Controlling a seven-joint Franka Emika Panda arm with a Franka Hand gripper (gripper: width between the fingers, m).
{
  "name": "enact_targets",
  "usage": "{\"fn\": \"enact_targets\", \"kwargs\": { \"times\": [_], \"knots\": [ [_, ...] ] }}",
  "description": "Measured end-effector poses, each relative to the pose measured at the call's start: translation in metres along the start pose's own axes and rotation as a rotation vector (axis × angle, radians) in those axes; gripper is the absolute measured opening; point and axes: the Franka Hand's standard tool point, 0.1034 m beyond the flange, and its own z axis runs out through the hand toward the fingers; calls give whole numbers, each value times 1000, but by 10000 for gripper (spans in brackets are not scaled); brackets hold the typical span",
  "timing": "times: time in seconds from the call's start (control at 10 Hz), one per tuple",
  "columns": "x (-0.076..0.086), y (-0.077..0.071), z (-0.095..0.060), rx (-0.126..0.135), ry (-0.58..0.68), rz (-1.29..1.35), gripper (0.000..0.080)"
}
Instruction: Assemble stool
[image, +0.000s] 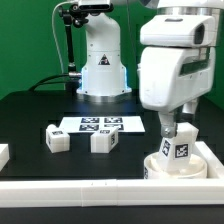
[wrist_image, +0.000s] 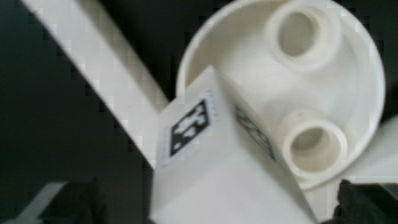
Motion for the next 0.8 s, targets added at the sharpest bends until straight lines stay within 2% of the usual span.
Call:
{"fn": "enact_targets", "kwargs": {
  "times": [0.5, 0.8],
  "knots": [
    [3, -4, 3, -13, -49, -431, 649],
    [-2, -3, 9, 8, -62, -484, 649]
  ]
}}
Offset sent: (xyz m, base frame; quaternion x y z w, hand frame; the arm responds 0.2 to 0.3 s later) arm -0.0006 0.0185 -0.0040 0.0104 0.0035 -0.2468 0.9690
